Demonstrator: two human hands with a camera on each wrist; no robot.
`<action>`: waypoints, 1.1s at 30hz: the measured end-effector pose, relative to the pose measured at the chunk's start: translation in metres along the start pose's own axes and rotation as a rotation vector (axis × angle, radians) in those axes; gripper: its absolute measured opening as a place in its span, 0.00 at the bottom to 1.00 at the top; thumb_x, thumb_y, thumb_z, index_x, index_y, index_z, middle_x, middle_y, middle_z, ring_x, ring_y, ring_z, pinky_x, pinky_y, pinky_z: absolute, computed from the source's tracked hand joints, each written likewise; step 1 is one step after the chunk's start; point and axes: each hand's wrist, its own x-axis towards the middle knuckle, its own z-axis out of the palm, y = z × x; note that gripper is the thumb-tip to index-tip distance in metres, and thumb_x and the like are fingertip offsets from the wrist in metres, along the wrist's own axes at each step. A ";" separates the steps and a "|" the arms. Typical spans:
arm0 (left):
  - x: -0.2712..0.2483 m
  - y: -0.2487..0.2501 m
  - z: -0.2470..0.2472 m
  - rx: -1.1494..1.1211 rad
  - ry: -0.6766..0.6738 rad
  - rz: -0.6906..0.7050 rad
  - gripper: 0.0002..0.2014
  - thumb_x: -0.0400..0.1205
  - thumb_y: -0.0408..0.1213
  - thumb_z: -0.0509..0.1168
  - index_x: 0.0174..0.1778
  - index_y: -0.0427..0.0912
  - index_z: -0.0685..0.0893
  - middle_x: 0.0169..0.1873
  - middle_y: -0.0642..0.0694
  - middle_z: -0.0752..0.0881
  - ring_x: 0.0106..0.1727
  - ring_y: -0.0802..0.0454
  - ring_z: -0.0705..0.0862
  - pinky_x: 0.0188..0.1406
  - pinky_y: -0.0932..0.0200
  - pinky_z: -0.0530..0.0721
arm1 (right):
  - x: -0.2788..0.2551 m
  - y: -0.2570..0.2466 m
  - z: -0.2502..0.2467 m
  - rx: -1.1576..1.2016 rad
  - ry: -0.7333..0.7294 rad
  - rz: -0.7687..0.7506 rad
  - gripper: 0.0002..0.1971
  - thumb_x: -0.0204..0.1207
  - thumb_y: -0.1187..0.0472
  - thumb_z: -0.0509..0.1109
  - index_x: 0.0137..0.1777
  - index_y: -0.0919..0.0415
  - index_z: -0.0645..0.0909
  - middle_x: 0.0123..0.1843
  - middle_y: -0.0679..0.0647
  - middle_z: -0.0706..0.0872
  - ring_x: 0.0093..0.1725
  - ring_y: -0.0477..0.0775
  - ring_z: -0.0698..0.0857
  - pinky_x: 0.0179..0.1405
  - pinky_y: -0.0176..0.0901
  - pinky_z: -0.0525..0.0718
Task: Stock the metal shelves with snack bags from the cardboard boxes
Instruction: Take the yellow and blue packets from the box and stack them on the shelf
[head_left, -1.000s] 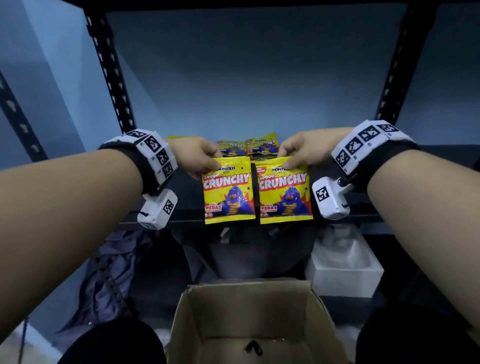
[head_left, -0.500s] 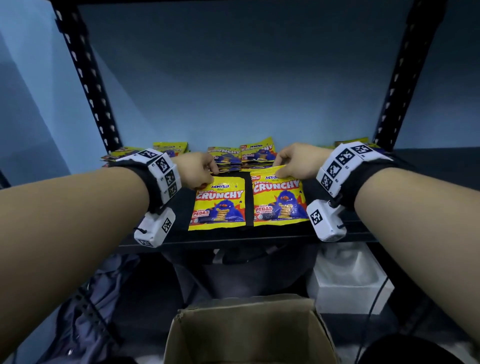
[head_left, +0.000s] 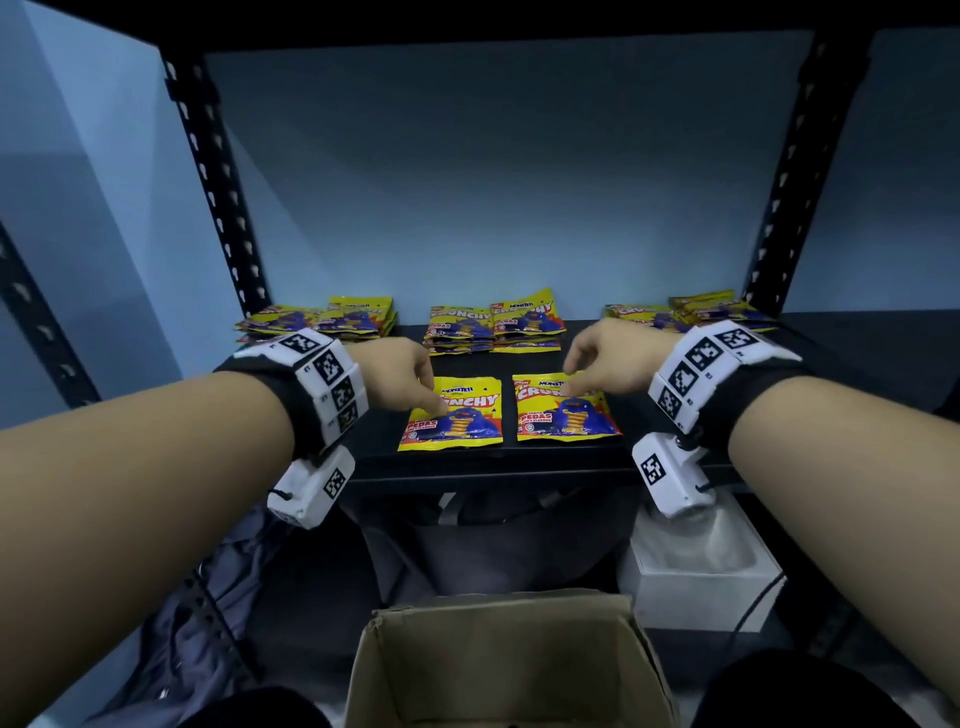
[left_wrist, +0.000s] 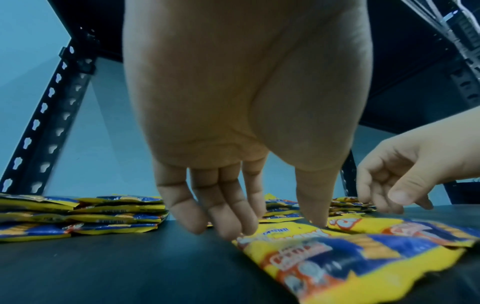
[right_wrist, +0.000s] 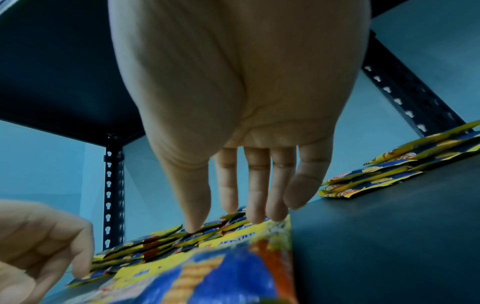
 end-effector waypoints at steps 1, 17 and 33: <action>-0.003 0.000 0.003 0.003 -0.016 -0.030 0.23 0.78 0.61 0.74 0.50 0.42 0.86 0.41 0.50 0.87 0.42 0.53 0.84 0.42 0.56 0.79 | -0.004 0.000 0.003 -0.023 -0.009 0.041 0.18 0.72 0.44 0.84 0.52 0.56 0.89 0.46 0.48 0.90 0.45 0.50 0.87 0.46 0.45 0.83; -0.027 0.014 0.037 -0.217 0.093 -0.257 0.32 0.73 0.66 0.77 0.29 0.44 0.67 0.26 0.47 0.66 0.27 0.53 0.67 0.27 0.57 0.60 | -0.041 -0.015 0.029 0.200 0.032 0.374 0.30 0.60 0.41 0.90 0.38 0.60 0.75 0.36 0.57 0.81 0.35 0.56 0.80 0.36 0.46 0.77; -0.012 0.003 0.003 -0.862 0.115 -0.299 0.05 0.77 0.30 0.75 0.42 0.36 0.84 0.36 0.40 0.85 0.36 0.48 0.88 0.54 0.47 0.93 | -0.027 -0.018 -0.006 0.886 0.052 0.359 0.09 0.80 0.75 0.73 0.42 0.67 0.78 0.40 0.62 0.87 0.40 0.56 0.89 0.47 0.51 0.92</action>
